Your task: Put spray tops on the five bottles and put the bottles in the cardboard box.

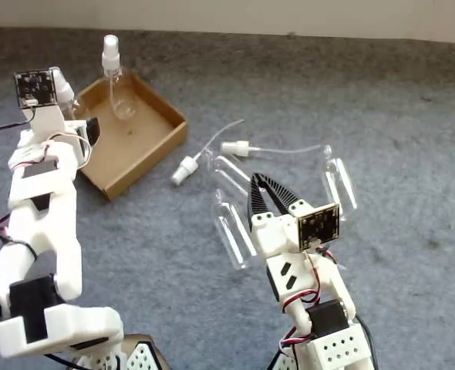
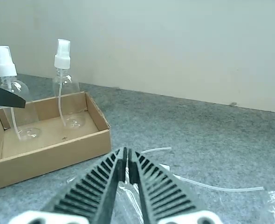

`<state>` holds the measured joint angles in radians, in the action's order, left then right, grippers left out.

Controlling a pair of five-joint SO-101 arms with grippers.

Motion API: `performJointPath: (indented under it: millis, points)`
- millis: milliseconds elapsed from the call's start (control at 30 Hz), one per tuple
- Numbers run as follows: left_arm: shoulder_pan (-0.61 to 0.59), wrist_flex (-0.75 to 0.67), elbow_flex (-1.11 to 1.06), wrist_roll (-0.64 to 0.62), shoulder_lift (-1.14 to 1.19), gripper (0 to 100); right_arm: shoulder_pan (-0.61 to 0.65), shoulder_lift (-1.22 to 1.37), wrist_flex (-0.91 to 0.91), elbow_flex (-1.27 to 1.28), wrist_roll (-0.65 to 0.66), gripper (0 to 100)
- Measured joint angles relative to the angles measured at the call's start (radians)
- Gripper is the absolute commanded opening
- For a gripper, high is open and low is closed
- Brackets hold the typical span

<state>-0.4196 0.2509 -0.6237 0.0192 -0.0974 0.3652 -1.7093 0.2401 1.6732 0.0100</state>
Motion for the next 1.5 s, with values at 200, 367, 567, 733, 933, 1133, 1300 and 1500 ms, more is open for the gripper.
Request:
performJointPath:
  millis: [200,367,567,733,933,1133,1300,1500]
  points:
    - [0.006,0.135,0.000,0.000,-0.098,27,0.000,0.000,0.000,0.000,0.000,0.5]
    - [0.037,0.336,0.000,0.000,-0.239,27,0.000,0.000,0.000,0.000,0.000,0.5]
    - [0.180,0.628,0.000,0.000,-0.410,27,-0.011,0.000,0.000,0.000,0.000,0.5]
    - [0.339,0.838,0.000,-0.028,-0.448,27,-0.106,0.000,0.000,0.000,0.000,0.5]
    - [0.496,1.000,0.052,-0.175,-0.448,27,-0.144,0.000,0.000,0.000,0.000,0.5]
    - [0.700,1.135,0.124,-0.327,-0.448,27,-0.149,0.000,0.000,0.000,0.000,0.5]
    - [0.789,1.145,0.160,-0.436,-0.384,27,-0.147,0.000,0.000,0.000,0.000,0.5]
    - [0.812,1.148,0.293,-0.554,-0.138,27,-0.147,0.000,0.000,0.000,0.000,0.5]
